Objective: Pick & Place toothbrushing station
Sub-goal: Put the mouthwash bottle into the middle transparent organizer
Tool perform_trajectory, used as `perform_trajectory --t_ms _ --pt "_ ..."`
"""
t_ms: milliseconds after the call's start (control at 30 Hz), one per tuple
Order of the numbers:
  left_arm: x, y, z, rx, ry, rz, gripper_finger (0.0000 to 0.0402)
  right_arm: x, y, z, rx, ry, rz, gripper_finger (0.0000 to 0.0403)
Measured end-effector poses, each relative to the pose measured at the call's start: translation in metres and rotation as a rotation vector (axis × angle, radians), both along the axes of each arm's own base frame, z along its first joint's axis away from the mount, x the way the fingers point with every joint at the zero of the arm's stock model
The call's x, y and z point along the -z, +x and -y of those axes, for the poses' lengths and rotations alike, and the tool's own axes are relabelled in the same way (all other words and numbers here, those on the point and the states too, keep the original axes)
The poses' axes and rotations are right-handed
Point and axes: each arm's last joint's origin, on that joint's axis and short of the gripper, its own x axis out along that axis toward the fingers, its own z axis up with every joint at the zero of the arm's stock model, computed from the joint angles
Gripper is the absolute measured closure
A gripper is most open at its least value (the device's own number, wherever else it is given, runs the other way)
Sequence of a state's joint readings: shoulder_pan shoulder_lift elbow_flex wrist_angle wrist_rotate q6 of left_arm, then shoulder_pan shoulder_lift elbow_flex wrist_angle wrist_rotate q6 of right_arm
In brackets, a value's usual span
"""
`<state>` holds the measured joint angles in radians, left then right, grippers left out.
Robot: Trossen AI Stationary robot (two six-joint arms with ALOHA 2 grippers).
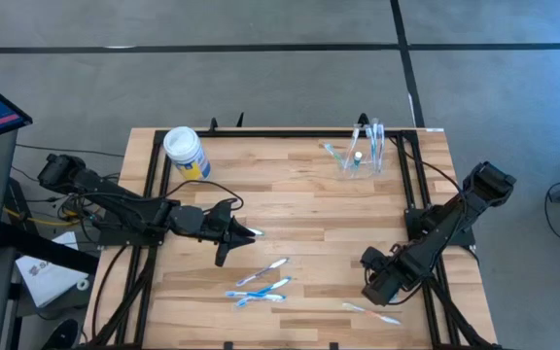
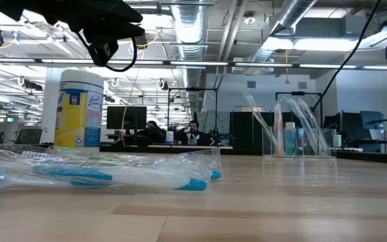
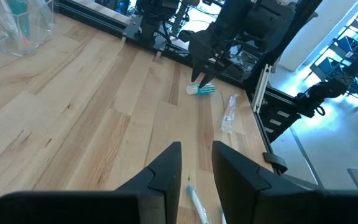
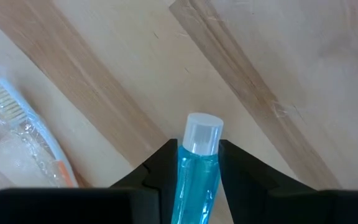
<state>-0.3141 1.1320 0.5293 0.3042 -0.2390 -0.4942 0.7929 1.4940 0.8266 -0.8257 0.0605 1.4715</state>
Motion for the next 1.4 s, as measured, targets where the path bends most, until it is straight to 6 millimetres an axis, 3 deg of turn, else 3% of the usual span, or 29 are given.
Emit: perform_trajectory --t_ms 233,700,967,1400 --pt "0.0 0.0 0.0 0.0 0.0 0.0 0.0317 0.015 -0.004 0.003 0.013 0.036 0.0 0.0296" --pt "0.0 0.0 0.0 0.0 0.0 0.0 0.0317 0.016 -0.004 0.002 0.016 0.025 0.021 0.0296" --pt "0.0 0.0 0.0 0.0 0.0 0.0 0.0317 0.039 0.004 -0.006 -0.021 -0.005 -0.067 0.0294" --pt "0.001 0.0 0.0 0.0 0.001 -0.004 0.0317 0.031 0.006 -0.007 -0.05 -0.007 -0.044 0.0316"
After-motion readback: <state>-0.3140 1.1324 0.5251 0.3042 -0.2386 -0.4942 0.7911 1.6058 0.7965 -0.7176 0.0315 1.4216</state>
